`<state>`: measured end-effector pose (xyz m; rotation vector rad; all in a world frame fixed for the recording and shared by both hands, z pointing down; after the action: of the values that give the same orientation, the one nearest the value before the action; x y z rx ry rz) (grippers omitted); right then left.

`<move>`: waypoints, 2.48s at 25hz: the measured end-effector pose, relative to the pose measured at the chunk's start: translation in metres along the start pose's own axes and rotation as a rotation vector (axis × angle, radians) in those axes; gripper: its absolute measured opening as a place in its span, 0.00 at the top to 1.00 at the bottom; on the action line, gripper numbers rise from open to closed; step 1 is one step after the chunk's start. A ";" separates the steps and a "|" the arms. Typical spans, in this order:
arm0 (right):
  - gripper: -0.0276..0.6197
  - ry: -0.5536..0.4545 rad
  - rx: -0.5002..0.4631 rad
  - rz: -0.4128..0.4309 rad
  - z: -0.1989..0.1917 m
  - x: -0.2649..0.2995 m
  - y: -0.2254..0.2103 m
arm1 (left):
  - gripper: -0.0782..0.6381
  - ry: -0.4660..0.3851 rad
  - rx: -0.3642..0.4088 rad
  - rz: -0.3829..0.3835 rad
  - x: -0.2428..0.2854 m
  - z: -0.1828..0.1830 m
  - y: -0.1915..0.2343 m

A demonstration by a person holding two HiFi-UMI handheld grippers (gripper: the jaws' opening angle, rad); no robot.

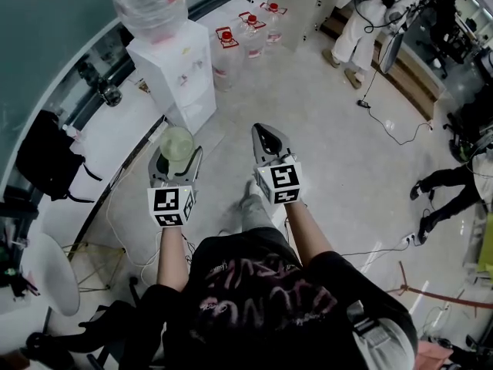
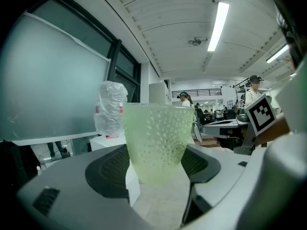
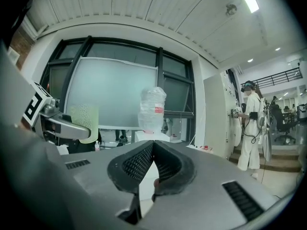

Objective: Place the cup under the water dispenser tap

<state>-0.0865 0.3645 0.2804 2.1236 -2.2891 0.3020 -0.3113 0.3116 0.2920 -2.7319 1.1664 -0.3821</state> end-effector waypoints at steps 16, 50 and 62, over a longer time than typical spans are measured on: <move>0.94 0.066 0.027 0.024 0.004 0.128 -0.106 | 0.41 0.058 0.019 0.007 0.149 0.002 0.018; 0.94 0.153 0.060 0.146 0.018 0.330 -0.222 | 0.41 0.142 -0.033 0.054 0.356 0.001 0.058; 0.94 0.188 0.019 0.157 0.017 0.419 -0.196 | 0.41 0.131 -0.067 -0.027 0.408 -0.025 0.118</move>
<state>0.0747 -0.0648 0.3472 1.8376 -2.3534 0.5043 -0.1281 -0.0659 0.3599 -2.8202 1.1955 -0.5430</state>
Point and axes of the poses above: the fingertips, and each gripper's own axes: x forward along the fingers, y to its left, z out of its top, the point moved 7 cm from there along -x, backward along the fingers, and after that the axes turned 11 degrees about x, right-handed, at the moved point
